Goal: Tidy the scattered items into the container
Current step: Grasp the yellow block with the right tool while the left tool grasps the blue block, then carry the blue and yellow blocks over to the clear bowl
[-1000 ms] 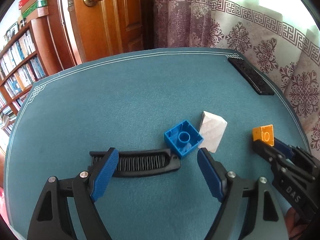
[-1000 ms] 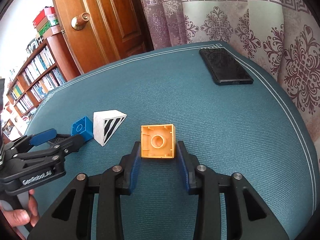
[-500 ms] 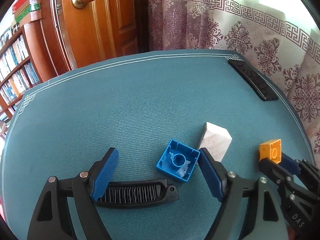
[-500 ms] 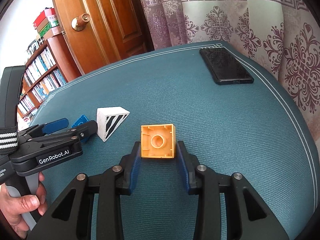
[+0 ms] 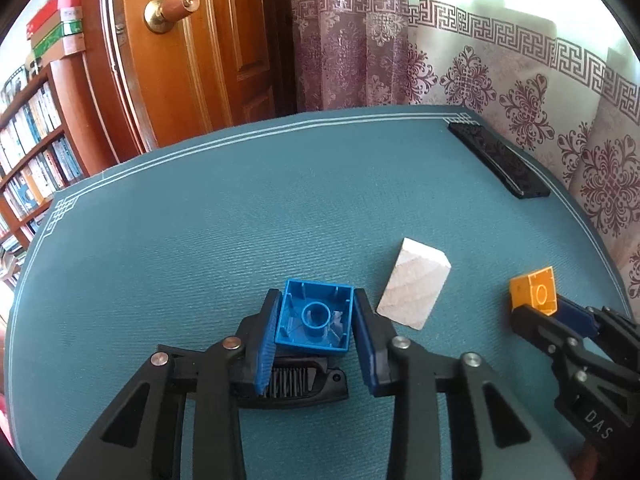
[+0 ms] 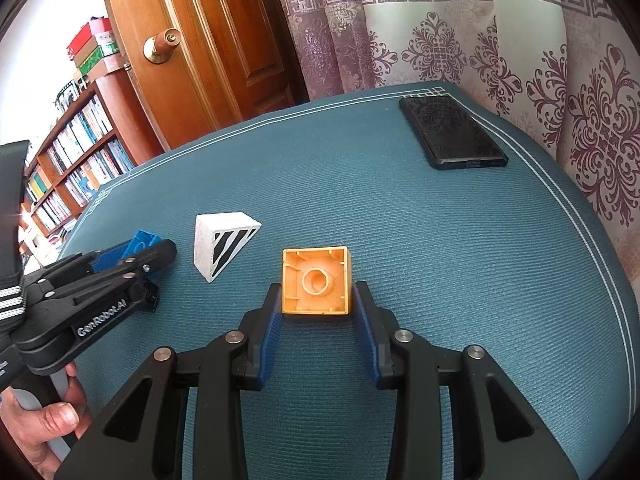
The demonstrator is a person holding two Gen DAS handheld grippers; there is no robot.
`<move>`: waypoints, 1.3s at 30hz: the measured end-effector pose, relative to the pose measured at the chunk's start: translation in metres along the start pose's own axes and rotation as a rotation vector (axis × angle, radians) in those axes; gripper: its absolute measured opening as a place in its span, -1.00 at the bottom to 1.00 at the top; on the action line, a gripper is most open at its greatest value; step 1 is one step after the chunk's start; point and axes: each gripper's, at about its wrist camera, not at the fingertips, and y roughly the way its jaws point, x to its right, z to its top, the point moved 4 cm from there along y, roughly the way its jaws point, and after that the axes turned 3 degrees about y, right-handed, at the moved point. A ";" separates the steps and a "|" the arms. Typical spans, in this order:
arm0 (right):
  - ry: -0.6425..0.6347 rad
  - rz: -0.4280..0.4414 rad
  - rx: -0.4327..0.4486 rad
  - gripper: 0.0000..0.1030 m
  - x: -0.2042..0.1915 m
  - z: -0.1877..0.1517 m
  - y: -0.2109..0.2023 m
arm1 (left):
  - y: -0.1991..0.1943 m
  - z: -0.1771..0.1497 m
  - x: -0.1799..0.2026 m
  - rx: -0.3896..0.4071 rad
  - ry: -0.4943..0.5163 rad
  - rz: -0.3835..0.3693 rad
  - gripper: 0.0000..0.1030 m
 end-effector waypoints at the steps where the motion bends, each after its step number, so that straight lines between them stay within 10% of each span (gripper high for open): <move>1: -0.001 -0.001 0.000 -0.27 0.000 0.000 0.000 | -0.003 0.000 -0.001 0.009 -0.005 0.000 -0.25; 23: 0.007 0.025 0.004 -0.28 -0.004 0.001 -0.002 | -0.074 -0.043 -0.036 0.018 -0.127 0.046 -0.25; 39: -0.057 0.214 0.005 -0.28 -0.051 -0.010 -0.027 | -0.121 -0.077 -0.055 0.047 -0.133 0.175 -0.25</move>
